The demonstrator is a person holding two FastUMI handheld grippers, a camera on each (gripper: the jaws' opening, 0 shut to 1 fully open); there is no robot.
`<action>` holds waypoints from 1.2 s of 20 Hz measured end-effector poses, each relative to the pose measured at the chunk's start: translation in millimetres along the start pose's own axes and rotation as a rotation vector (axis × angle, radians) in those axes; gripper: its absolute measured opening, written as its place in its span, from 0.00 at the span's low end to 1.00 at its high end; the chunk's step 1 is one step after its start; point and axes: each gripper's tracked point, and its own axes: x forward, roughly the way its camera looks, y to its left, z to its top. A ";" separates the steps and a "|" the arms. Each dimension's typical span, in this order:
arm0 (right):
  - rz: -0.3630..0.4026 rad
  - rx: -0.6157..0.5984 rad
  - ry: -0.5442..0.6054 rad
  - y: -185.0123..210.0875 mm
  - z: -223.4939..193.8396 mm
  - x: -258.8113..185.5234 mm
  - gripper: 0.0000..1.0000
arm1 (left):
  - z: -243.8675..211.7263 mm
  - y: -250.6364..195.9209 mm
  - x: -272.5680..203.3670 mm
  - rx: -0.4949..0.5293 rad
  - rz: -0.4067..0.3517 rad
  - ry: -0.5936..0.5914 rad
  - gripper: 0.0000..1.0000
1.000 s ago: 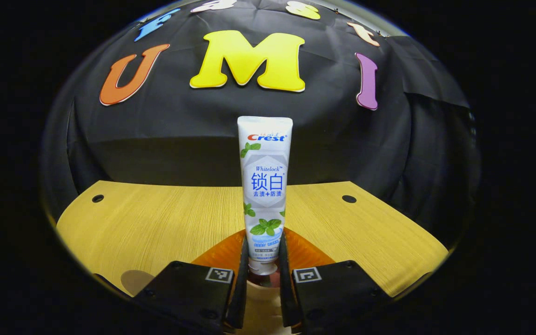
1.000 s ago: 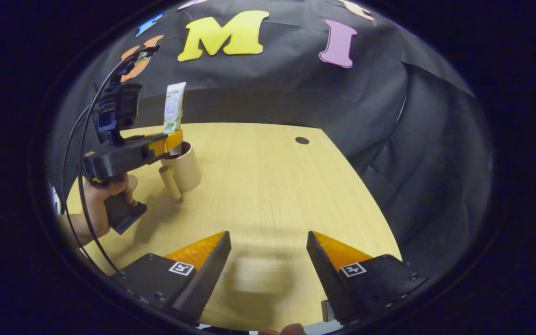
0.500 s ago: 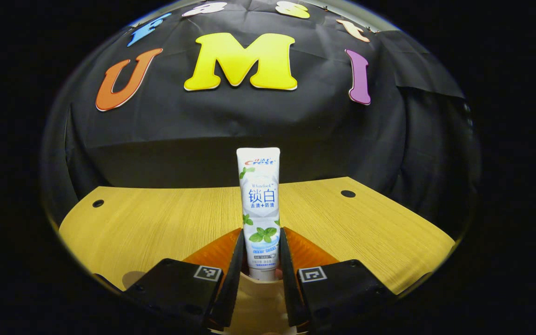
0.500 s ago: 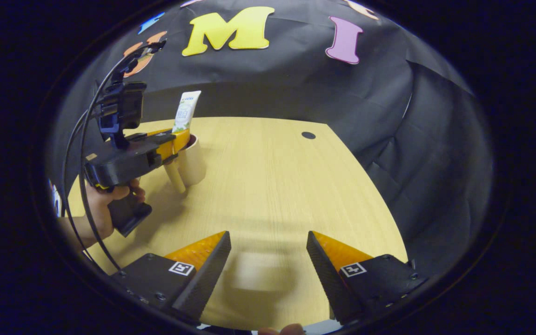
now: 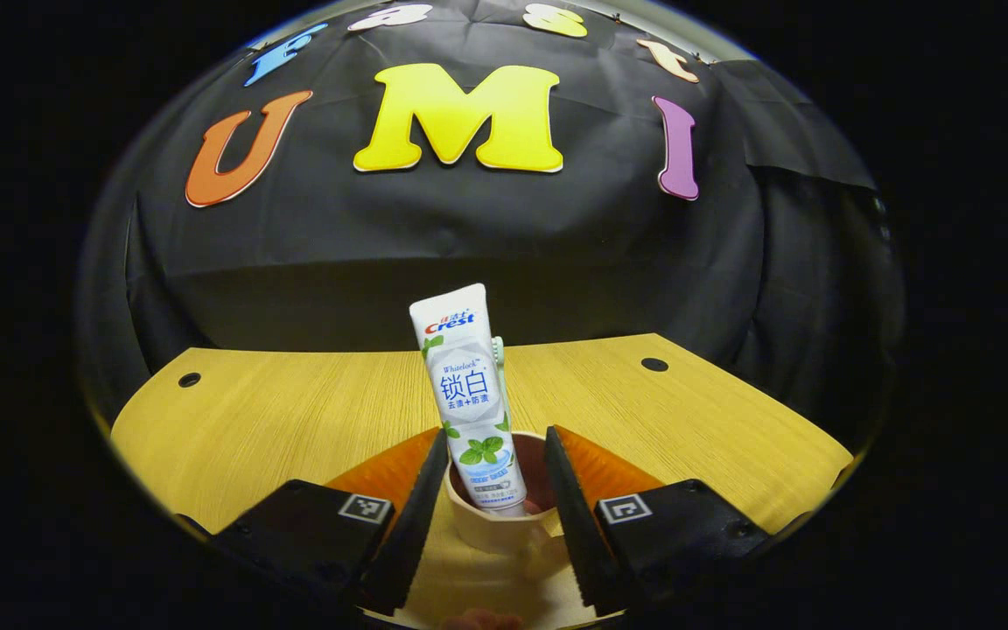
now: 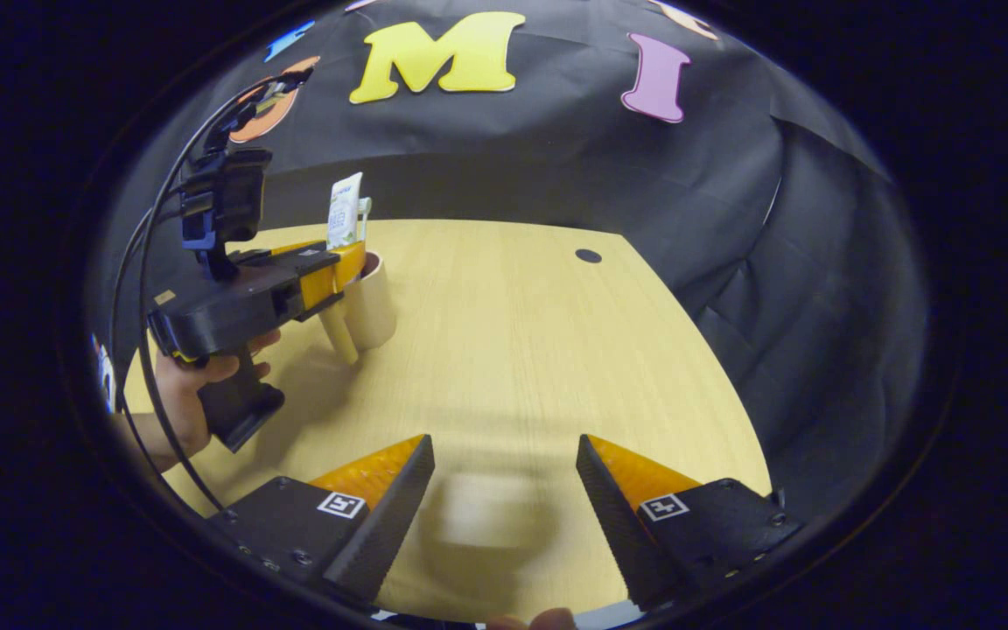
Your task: Put the toothbrush and toothpaste on the desktop into the cup, then pick up the cup and place it on the coaster on the desktop.
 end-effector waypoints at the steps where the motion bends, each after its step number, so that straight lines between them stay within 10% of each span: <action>1: 0.002 -0.004 0.000 1.5 -0.9 -1.1 0.97 | -0.6 -2.0 0.2 0.012 -0.001 -0.001 0.75; 14: 0.025 -0.025 -0.024 25.2 24.4 0.6 0.96 | 47.3 50.7 -60.3 0.039 0.089 -0.083 0.94; 24: 0.190 -0.075 0.044 128.0 100.4 -1.4 0.97 | 138.5 146.5 -157.2 0.008 0.240 -0.206 0.95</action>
